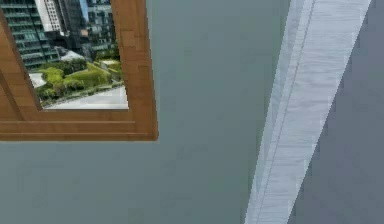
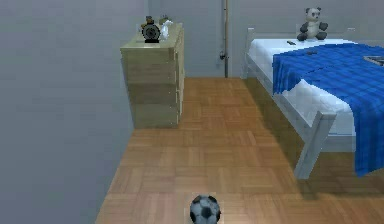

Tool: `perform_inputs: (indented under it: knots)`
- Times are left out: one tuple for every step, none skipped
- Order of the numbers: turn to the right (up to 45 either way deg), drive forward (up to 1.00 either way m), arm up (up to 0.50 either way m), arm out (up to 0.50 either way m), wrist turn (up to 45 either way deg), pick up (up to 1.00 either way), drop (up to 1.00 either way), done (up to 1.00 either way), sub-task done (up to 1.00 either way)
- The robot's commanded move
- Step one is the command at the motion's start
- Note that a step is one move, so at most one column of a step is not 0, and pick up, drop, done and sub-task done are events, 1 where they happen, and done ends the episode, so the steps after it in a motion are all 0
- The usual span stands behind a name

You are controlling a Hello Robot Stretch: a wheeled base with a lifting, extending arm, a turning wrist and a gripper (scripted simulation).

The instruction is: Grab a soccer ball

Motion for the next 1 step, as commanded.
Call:
perform_inputs:
  knots:
    - [0.0, 0.00, 0.20, 0.00, 0.0, 0.00, 0.00, 0.00, 0.00]
